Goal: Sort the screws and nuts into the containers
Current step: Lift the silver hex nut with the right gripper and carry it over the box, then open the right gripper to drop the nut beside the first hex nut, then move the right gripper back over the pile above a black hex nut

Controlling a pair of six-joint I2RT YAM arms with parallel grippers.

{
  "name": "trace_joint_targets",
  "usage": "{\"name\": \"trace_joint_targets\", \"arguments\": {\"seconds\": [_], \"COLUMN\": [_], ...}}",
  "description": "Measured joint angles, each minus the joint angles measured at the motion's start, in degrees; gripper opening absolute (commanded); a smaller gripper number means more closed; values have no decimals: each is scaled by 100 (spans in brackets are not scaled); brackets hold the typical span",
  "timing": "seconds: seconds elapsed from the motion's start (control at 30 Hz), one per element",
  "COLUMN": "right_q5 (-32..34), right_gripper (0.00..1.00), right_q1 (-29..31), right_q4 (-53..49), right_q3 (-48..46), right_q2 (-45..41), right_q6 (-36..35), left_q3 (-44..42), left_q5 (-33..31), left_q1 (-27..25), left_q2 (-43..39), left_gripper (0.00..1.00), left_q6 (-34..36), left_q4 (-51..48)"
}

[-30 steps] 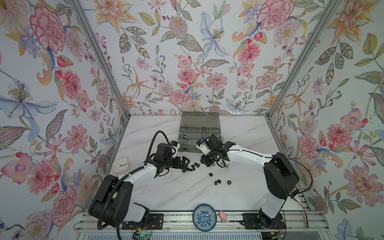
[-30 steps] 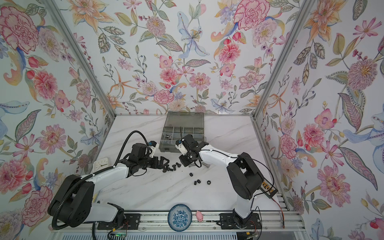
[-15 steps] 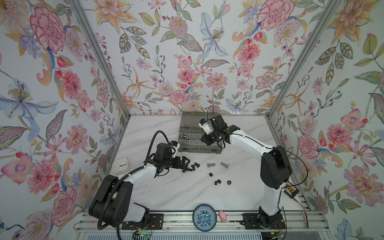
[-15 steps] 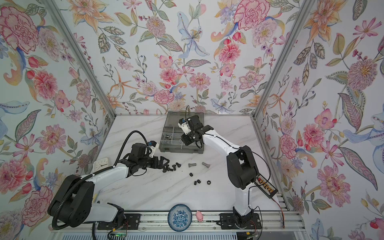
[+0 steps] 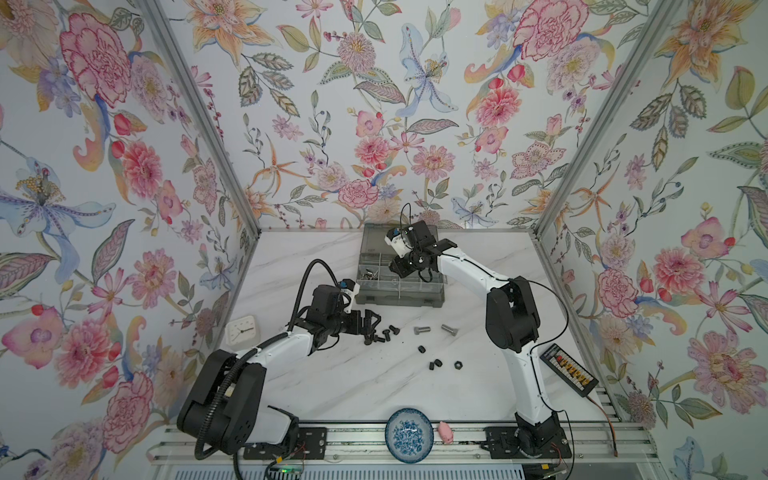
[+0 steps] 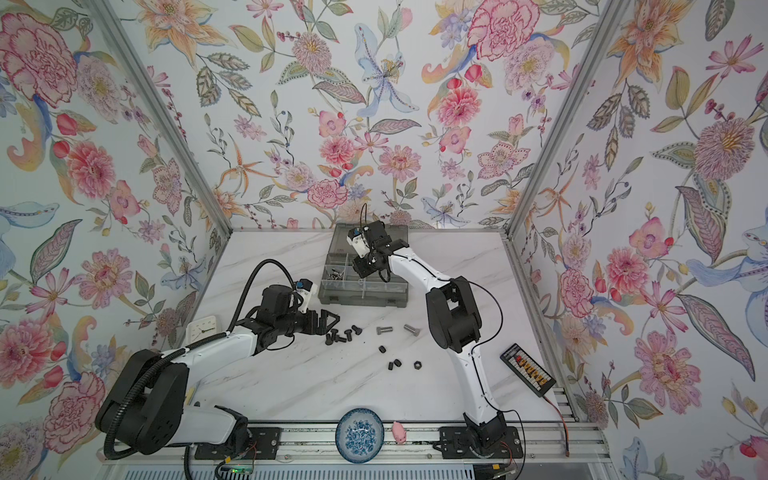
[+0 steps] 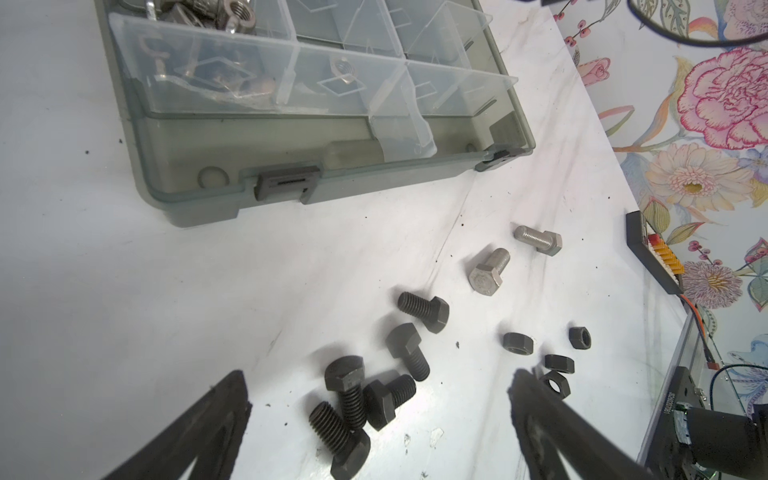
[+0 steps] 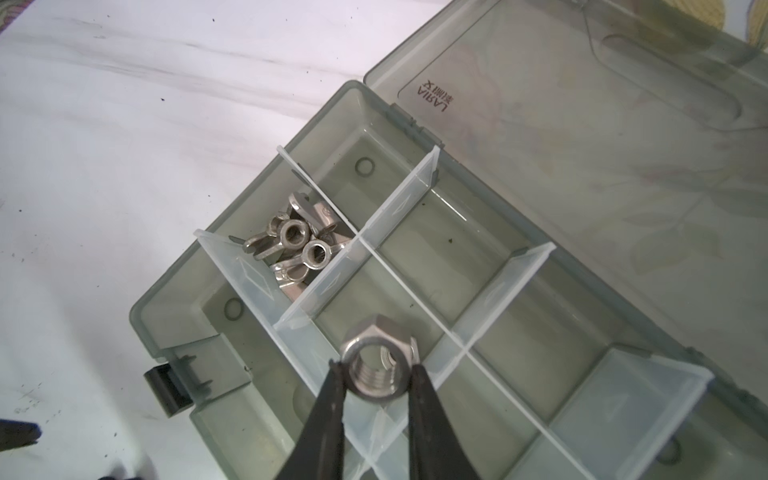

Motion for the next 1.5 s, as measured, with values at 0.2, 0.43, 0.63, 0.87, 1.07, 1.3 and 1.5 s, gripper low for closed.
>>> {"name": "trace_joint_targets", "arguments": {"seconds": [0.2,0.43,0.63,0.87,1.07,1.3,1.5], "right_q5": [-2,2,26,46,136,267,433], "right_gripper": [10,28,44,53,61,69,72], "right_q1": [9,52,96,101,101,103,262], "right_q4": [-22,-37,-37,-33,-42,0,-13], "right_q3": [42,42,42,-17,-723,-2385,-3827], "right_q2": [83,83,83,13,-730,-2273,-3132], "right_q6": [42,59,103,111,225,555,1005], "left_q3": [-70,-79,-79,-79,-79,-76,-55], "left_q5": [24,85,105,107,105,103,103], "left_q1": [0,0,0,0,0,0,4], "left_q2": [0,-4,-42,-44,-44,-44,-44], "left_gripper": [99,99,99,99,99,99,99], "left_q6": [-20,-20,-17,-15,-15,-13,-11], "left_q4": [52,94,96,94,94,83,20]}}
